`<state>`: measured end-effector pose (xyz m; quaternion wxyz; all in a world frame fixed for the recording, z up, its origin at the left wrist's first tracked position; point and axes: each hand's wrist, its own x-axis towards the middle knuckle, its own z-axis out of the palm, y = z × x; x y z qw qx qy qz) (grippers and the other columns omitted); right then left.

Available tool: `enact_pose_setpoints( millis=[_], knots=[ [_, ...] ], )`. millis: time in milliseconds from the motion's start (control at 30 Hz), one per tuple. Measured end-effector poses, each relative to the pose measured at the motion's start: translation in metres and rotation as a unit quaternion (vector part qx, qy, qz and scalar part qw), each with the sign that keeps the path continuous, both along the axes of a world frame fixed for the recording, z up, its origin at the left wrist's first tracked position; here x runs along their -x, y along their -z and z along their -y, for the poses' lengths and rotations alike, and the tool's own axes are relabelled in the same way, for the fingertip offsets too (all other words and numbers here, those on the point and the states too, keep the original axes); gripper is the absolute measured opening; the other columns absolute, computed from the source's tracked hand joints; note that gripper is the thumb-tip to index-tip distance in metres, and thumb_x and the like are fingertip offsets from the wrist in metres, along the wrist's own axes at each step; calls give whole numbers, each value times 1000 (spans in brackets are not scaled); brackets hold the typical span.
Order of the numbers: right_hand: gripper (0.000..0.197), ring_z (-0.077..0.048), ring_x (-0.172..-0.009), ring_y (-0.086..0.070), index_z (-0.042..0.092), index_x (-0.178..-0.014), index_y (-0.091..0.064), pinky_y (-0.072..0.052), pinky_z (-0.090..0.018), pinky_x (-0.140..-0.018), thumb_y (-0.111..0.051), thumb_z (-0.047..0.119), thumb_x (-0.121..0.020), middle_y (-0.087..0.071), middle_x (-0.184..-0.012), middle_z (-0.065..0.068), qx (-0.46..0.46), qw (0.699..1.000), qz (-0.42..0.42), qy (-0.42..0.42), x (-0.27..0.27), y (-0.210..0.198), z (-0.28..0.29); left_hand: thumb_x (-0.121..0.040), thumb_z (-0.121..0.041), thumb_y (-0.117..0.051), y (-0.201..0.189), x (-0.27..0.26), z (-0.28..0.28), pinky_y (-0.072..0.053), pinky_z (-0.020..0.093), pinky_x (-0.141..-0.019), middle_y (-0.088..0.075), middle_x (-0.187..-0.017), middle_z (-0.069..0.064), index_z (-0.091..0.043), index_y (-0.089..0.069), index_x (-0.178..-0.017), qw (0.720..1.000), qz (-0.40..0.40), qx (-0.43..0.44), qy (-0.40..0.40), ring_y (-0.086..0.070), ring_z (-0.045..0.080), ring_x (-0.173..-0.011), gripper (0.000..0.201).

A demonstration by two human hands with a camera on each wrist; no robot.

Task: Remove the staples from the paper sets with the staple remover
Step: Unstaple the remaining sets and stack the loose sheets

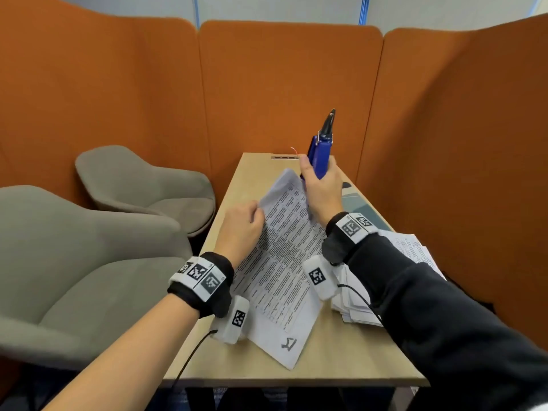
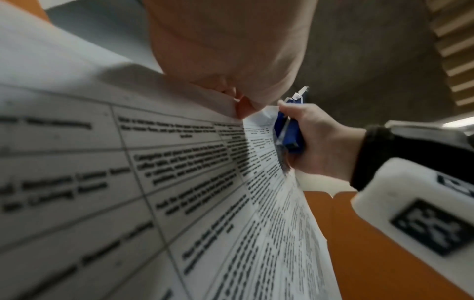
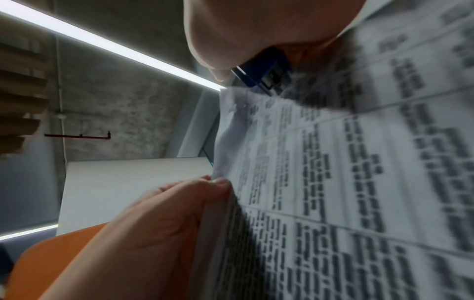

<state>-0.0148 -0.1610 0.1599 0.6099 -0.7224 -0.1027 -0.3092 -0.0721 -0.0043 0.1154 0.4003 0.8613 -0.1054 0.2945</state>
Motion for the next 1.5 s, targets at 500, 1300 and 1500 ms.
enact_pose_setpoints(
  millis=[500,1300,1500],
  knots=[
    [34,-5,-51,-40,24,-68,-50,-33,-15,-52,-54,42,-97,-44,-59,8,49,998,25,26,4,-20,10,-101,-24,-45,-2,-3,40,-27,30,-53,-42,-59,-3,-16,-46,-76,994,72,-80,31,-41,19,-54,26],
    [43,-24,-61,-51,-2,-121,-55,-39,-28,-56,-56,33,-97,-59,-85,-13,-21,934,-333,127,7,-15,242,-98,-4,-44,9,-77,158,-46,25,-75,-62,-111,3,-8,-54,-125,916,-261,269,144,-60,19,-96,29],
    [44,-33,-92,-67,0,-123,-58,-53,-40,-87,-59,33,-94,-68,-101,-19,86,855,-503,93,13,62,276,-94,-14,-49,77,-101,206,-40,43,-105,-45,-139,20,-11,-39,-140,913,-405,0,52,-48,37,-123,48]
  ],
)
